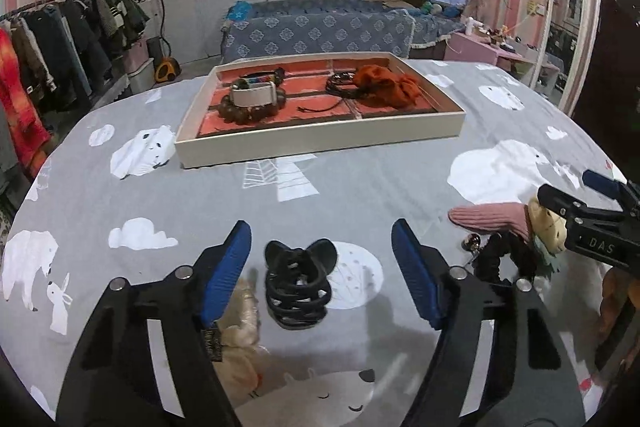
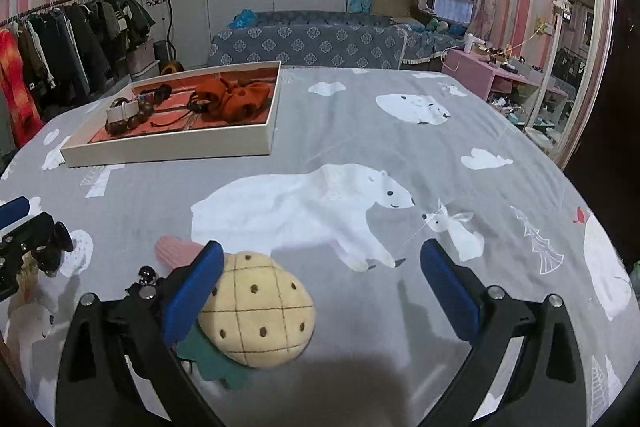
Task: Organize jewelry
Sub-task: 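Grasp the black claw clip with left tool while right tool grasps the plush keychain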
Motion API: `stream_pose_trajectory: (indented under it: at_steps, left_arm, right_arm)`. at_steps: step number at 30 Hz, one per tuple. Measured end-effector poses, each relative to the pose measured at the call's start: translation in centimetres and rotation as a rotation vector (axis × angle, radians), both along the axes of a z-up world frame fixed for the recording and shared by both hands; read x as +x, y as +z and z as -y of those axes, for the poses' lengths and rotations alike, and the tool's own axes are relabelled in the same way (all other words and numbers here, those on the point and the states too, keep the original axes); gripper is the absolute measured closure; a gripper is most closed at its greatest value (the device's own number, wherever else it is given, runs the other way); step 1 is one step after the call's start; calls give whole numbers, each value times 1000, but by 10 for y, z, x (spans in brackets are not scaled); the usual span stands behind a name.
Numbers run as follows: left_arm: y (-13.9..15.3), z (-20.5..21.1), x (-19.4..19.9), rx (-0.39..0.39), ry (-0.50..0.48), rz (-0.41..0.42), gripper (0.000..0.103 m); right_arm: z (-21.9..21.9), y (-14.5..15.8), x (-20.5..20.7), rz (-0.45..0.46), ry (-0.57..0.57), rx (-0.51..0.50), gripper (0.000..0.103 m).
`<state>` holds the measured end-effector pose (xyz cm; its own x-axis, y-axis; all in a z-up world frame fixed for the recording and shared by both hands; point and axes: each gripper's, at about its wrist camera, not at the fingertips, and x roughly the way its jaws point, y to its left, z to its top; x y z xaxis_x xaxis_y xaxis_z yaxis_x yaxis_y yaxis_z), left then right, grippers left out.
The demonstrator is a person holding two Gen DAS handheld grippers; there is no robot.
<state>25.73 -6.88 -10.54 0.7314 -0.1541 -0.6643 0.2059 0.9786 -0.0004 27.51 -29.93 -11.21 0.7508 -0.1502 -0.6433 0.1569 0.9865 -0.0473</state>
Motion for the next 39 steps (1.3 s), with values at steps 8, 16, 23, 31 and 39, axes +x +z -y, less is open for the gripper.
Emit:
stream_pose_trajectory:
  at_steps: [8,16,23,31,39]
  left_arm:
    - [-11,-1,11,-26,6,-65,48]
    - [-10,9,7,15,-5,-31,49]
    - [-7,11,3,11,-14,-31,49]
    - [-2,11,0,-17,-25,-15,47]
    - [-7,16,1,12,-21,-28,36]
  right_arm:
    - [-8,-2,-1,-13,19,-30,8]
    - [-5,5,-8,22,35,10,12]
    - [-13,-4,-3,-34,67,2,21]
    - [-16,0,-8,-12,88,7,24]
    - [-23,-6,-4,-52,108,-5,33]
